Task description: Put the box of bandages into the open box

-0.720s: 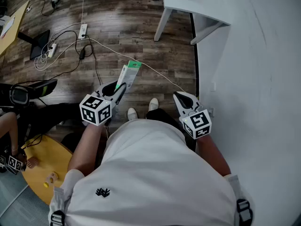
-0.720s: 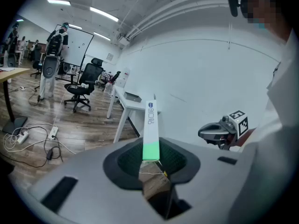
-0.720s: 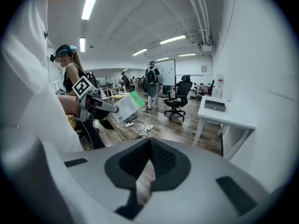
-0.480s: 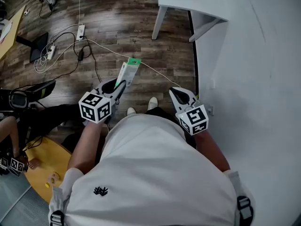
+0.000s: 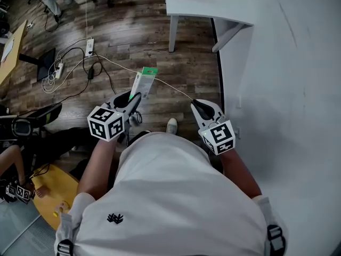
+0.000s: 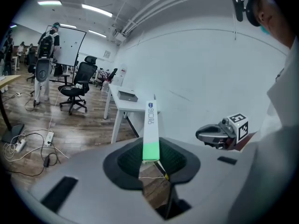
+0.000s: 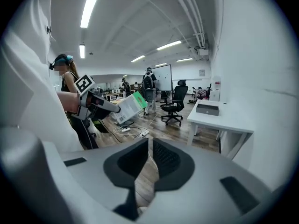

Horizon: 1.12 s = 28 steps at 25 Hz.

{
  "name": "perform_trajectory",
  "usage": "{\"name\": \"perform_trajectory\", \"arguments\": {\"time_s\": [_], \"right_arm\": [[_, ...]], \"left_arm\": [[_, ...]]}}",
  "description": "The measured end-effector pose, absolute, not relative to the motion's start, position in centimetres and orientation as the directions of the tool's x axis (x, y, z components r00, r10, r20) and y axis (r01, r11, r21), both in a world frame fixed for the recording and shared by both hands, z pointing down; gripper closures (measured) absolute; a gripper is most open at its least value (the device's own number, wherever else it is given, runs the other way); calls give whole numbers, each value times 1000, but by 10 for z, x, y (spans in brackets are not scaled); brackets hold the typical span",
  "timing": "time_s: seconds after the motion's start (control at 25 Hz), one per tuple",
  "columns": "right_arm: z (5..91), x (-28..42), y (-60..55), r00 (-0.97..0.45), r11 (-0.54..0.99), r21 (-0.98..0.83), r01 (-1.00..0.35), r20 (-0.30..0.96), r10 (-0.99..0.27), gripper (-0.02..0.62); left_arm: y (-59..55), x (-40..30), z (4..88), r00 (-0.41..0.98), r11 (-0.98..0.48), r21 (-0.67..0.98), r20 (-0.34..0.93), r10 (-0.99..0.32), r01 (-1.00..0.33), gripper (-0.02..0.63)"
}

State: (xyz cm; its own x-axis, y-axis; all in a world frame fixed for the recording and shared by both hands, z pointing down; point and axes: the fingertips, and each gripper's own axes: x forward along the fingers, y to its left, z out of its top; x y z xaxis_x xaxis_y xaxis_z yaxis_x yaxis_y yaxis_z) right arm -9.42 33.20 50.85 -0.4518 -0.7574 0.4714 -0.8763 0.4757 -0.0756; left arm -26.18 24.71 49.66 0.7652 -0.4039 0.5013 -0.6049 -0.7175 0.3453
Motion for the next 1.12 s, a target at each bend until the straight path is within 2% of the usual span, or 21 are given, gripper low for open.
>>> {"name": "perform_trajectory", "arguments": {"time_s": [0.04, 0.08, 0.12, 0.24, 0.52, 1.12], "right_arm": [[510, -88, 332, -454, 476, -81, -875, 473, -755, 562], [512, -82, 332, -457, 478, -85, -874, 475, -752, 502], [513, -76, 331, -459, 479, -88, -873, 476, -750, 486], [519, -55, 317, -453, 464, -103, -880, 477, -753, 486], [539, -20, 268, -403, 393, -130, -910, 491, -772, 546], [518, 20, 86, -275, 263, -99, -960, 531, -802, 546]], "left_arm": [[245, -255, 498, 762, -715, 347, 506, -403, -608, 514], [244, -249, 499, 761, -714, 346, 510, -402, -609, 514], [241, -242, 500, 760, -714, 345, 510, -402, -609, 514], [221, -217, 501, 763, -712, 353, 510, -397, -607, 514], [154, -178, 515, 774, -725, 363, 516, -367, -585, 514], [-63, -107, 515, 830, -791, 373, 483, -281, -485, 514]]}}
